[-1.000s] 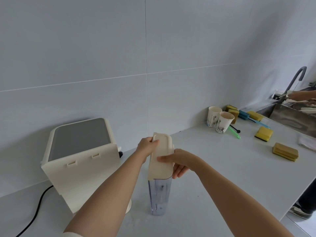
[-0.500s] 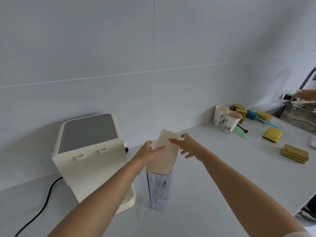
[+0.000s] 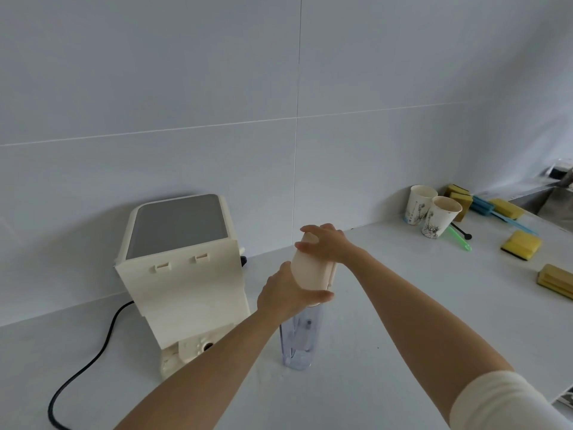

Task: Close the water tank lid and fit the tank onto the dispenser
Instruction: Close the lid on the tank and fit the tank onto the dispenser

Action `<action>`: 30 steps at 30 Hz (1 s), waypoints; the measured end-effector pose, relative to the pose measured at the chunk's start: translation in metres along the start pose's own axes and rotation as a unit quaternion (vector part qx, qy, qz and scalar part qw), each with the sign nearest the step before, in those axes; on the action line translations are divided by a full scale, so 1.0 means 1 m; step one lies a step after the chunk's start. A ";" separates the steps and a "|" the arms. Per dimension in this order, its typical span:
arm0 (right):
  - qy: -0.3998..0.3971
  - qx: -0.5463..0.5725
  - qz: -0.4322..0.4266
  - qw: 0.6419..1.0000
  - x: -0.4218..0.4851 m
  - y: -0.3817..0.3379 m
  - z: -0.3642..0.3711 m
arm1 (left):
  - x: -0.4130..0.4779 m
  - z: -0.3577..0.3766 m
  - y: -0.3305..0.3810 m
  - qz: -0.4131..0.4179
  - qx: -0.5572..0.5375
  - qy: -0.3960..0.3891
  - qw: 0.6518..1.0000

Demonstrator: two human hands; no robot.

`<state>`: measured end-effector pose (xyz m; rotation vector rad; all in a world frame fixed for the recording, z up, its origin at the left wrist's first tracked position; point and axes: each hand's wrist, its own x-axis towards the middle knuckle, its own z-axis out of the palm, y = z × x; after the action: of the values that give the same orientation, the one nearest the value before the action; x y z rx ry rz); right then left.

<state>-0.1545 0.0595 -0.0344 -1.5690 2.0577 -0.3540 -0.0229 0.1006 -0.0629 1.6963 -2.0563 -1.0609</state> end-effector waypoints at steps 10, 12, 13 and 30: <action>0.011 -0.049 0.029 0.998 0.001 0.005 -0.005 | 0.008 -0.018 0.003 0.018 0.053 -0.025 0.998; 0.012 -0.049 0.034 0.998 0.002 0.007 -0.006 | 0.011 -0.026 -0.001 0.012 0.036 -0.037 0.999; 0.015 -0.044 0.039 0.998 0.001 0.008 -0.007 | 0.013 -0.031 -0.003 0.009 0.016 -0.045 0.999; 0.061 0.115 0.052 0.990 -0.023 0.044 -0.005 | 0.037 -0.051 -0.033 0.028 -0.208 0.025 0.977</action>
<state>-0.1890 0.0933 -0.0465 -1.3265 2.0955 -0.6392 0.0225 0.0462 -0.0582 1.4293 -1.6892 -1.3039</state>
